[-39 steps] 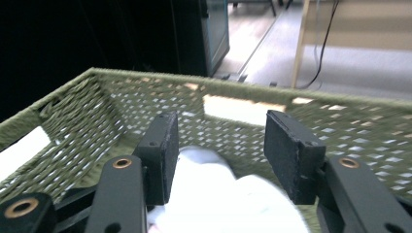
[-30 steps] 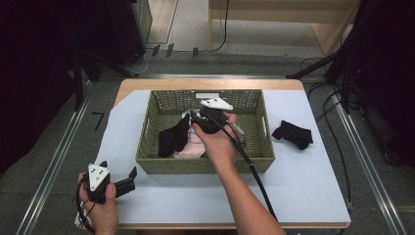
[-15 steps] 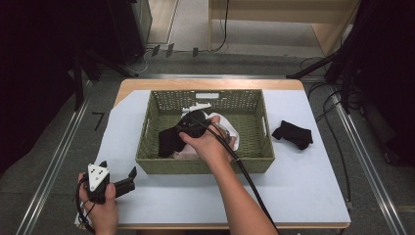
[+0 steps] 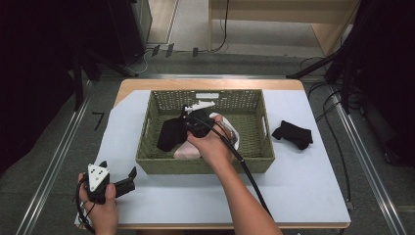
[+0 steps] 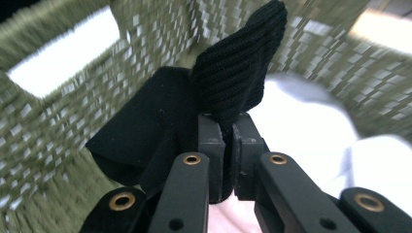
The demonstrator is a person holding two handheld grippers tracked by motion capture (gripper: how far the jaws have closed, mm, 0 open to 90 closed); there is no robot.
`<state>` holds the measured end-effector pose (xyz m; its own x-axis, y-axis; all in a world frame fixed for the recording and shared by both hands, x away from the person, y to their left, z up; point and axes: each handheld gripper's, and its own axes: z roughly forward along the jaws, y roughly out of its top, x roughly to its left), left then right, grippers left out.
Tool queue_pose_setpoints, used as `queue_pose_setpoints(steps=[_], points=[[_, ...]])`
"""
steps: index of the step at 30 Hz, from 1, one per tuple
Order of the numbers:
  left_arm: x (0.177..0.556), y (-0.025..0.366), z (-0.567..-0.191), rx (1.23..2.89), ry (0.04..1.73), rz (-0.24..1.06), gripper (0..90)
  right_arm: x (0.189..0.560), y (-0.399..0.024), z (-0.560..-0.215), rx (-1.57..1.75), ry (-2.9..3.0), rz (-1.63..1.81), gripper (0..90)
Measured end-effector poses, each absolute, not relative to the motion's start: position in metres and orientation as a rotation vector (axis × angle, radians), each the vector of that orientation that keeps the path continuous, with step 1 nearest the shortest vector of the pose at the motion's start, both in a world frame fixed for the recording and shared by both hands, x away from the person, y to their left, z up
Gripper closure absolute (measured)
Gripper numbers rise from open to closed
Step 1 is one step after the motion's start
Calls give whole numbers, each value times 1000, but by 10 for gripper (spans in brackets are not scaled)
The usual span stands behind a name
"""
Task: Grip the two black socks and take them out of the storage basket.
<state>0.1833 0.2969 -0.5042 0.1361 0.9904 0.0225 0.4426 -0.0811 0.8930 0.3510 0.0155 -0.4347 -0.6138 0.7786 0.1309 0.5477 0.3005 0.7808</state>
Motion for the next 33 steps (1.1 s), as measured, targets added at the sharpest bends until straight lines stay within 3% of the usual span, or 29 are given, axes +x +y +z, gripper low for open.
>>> queue_pose_setpoints(steps=[11,33], points=[[182,297,-504,1643,1397,898,1,341,-13,-419,1203,1988,1484,865],[179,298,-504,1624,1372,907,1,316,-58,-394,1008,1657,1663,865]])
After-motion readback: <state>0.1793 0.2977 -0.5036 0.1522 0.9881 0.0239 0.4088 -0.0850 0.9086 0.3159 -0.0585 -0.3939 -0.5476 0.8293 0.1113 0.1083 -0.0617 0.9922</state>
